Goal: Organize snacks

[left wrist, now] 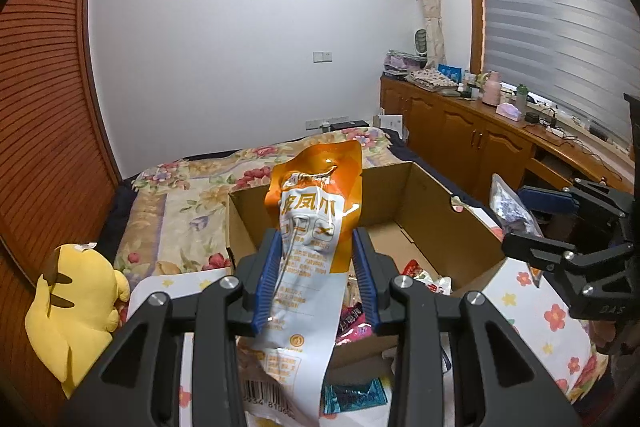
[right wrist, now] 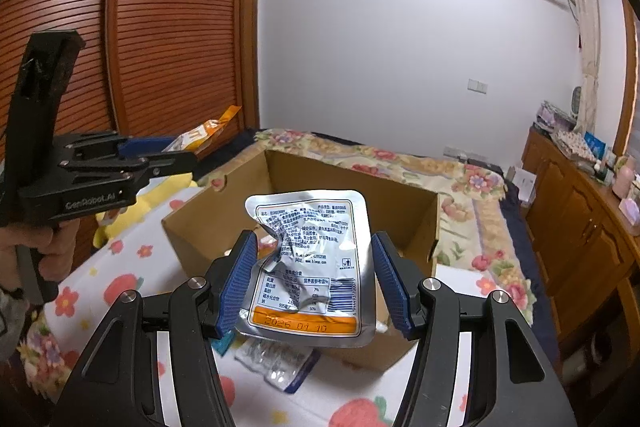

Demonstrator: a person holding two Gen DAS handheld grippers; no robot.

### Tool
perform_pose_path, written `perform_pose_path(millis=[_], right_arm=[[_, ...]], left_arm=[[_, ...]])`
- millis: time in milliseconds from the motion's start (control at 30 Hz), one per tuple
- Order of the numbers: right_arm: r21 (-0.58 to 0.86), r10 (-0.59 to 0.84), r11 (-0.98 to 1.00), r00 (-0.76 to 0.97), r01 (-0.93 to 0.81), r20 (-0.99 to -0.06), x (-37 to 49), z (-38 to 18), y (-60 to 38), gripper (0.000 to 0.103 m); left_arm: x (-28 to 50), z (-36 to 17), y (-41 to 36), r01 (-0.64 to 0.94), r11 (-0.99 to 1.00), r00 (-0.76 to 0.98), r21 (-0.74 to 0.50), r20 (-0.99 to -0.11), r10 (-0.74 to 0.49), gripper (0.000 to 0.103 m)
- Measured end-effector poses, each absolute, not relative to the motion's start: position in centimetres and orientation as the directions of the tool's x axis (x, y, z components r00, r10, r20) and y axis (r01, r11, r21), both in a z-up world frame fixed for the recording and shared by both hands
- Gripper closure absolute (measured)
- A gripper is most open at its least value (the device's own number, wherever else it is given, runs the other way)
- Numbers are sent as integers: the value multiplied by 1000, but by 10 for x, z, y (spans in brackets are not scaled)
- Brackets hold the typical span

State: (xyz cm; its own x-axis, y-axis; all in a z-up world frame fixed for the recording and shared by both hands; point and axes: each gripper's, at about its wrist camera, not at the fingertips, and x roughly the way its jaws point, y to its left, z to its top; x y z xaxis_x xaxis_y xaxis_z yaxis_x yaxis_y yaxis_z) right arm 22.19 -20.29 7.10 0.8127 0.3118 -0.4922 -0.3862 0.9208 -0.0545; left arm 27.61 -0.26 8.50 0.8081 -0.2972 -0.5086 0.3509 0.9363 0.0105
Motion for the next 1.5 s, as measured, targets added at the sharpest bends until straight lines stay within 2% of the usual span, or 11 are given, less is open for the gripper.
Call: perform_pose_path(millis=[233, 500, 700, 967, 1033, 1100, 1367, 1433, 1500], right_arm=[[-90, 267, 928, 812, -362, -519, 253, 63, -192, 43], [-145, 200, 932, 804, -333, -560, 271, 40, -189, 43], [-75, 193, 953, 776, -295, -601, 291, 20, -208, 43], [15, 218, 962, 736, -272, -641, 304, 2, -221, 43], [26, 218, 964, 731, -265, -647, 306, -2, -224, 43], [43, 227, 964, 722, -264, -654, 307, -5, -224, 43], [54, 237, 962, 713, -269, -660, 306, -11, -223, 40], [69, 256, 957, 711, -281, -655, 303, -10, -223, 40], [79, 266, 956, 717, -283, -644, 301, -8, -224, 40]], left_arm=[[291, 80, -12, 366, 930, 798, -15, -509, -323, 68], [311, 59, -33, 386, 922, 765, -11, -555, -327, 68], [318, 40, -44, 402, 915, 735, 14, -601, -314, 67], [320, 35, -48, 395, 919, 727, 1, -611, -312, 66], [319, 33, -47, 399, 917, 726, 5, -613, -313, 63], [316, 32, -48, 404, 915, 726, 3, -610, -319, 51], [308, 33, -43, 418, 908, 730, 7, -597, -332, 47], [304, 34, -42, 425, 905, 731, 4, -591, -341, 41], [300, 35, -40, 424, 906, 740, 5, -578, -343, 26]])
